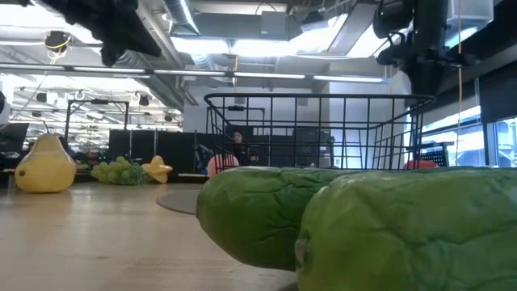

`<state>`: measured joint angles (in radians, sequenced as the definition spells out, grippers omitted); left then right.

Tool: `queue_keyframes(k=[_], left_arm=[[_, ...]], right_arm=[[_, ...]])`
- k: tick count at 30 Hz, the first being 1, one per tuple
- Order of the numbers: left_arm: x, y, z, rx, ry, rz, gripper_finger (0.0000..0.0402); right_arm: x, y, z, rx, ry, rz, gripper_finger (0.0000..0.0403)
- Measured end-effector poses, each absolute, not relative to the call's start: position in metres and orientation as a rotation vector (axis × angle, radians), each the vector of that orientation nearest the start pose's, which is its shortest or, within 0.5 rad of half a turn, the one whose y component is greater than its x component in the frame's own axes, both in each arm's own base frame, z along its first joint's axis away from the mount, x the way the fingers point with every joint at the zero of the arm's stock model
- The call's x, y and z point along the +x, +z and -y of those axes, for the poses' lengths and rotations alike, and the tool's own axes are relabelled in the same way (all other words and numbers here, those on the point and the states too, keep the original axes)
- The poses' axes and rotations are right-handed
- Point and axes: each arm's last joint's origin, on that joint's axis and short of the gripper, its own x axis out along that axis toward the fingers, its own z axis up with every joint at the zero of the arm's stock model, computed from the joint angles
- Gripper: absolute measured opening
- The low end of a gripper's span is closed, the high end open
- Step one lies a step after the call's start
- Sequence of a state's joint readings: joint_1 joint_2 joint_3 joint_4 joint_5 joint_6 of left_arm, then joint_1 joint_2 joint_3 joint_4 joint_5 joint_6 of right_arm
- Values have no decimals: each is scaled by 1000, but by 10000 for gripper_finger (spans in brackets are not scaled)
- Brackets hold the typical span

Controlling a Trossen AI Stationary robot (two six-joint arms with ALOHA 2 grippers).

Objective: Build produce basket
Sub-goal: Put the red apple into the black wire basket

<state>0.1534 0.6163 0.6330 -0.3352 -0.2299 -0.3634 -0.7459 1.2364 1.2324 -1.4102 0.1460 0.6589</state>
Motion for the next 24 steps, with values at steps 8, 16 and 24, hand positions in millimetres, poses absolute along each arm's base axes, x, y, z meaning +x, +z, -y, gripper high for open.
queue_keyframes(k=[8, 16, 24], left_arm=[[148, 296, -36, -348, 473, -297, 0], [149, 297, -36, -348, 472, -296, 0], [149, 297, -36, -348, 470, -293, 0]], right_arm=[[147, 292, 171, 950, -1315, -1188, 90], [145, 257, 214, 985, -1334, -1313, 90], [149, 229, 241, 960, -1378, -1328, 90]])
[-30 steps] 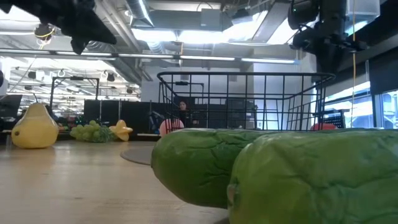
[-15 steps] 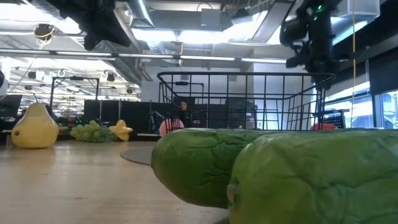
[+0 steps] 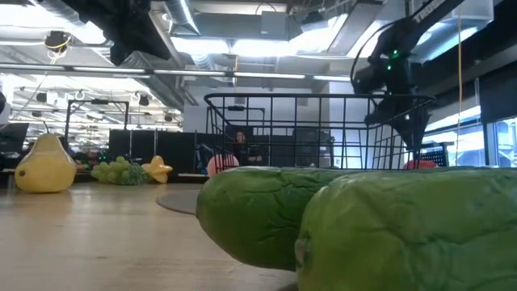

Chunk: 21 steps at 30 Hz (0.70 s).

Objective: Build produce basket
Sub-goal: Put the red apple into the black wire basket

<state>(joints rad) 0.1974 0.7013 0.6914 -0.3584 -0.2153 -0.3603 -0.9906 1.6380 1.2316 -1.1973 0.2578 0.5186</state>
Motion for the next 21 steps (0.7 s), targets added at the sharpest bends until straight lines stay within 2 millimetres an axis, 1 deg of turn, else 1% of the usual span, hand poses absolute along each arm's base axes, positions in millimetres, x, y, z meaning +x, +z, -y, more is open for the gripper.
queue_keyframes(k=[3, 8, 14, 21], left_arm=[[149, 297, -36, -349, 470, -293, 0], [149, 297, -36, -350, 471, -292, 0], [149, 297, -36, -351, 471, -292, 0], [149, 297, -36, -351, 471, -292, 0]], right_arm=[[150, 221, 246, 941, -1404, -1349, 90], [152, 213, 251, 899, -1501, -1359, 90], [153, 210, 256, 851, -1558, -1338, 90], [153, 210, 257, 863, -1575, -1311, 90]])
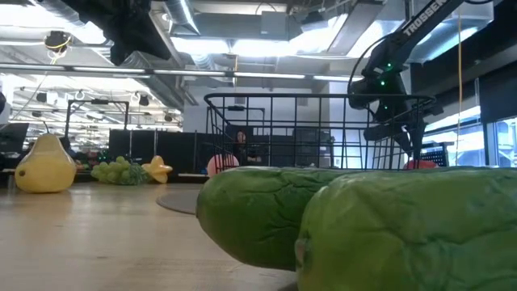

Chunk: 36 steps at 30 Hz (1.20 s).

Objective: Build produce basket
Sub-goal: Put the red apple into the black wire basket

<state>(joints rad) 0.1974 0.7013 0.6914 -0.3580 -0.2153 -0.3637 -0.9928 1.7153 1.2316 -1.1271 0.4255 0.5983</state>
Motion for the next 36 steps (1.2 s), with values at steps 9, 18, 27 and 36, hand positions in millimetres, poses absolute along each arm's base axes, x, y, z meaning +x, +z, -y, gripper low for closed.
queue_keyframes(k=[9, 18, 27, 36], left_arm=[[149, 297, -36, -351, 471, -292, 0], [149, 297, -36, -351, 471, -292, 0], [149, 297, -36, -351, 471, -292, 0], [149, 297, -36, -351, 471, -291, 0]], right_arm=[[151, 204, 253, 889, -1599, -1323, 90], [153, 204, 254, 870, -1642, -1283, 90], [152, 204, 253, 866, -1627, -1306, 90], [152, 204, 253, 853, -1641, -1305, 90]])
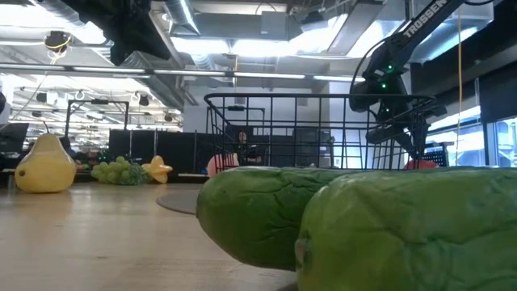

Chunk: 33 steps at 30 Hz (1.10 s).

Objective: Build produce basket
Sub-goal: Put the red apple into the black wire basket

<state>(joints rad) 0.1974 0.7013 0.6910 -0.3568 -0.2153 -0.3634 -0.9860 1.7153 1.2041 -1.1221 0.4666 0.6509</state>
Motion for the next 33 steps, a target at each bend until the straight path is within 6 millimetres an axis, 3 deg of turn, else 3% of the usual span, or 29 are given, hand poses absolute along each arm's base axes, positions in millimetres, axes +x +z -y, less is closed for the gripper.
queue_keyframes(k=[8, 17, 24, 33], left_arm=[[150, 297, -36, -351, 470, -285, 0], [149, 297, -36, -337, 468, -288, 0], [150, 297, -36, -318, 465, -293, 0], [149, 297, -36, -318, 465, -293, 0]], right_arm=[[152, 204, 252, 851, -1643, -1315, 87], [152, 204, 251, 869, -1650, -1314, 53], [153, 204, 246, 885, -1596, -1375, 51], [154, 204, 250, 857, -1645, -1315, 51]])
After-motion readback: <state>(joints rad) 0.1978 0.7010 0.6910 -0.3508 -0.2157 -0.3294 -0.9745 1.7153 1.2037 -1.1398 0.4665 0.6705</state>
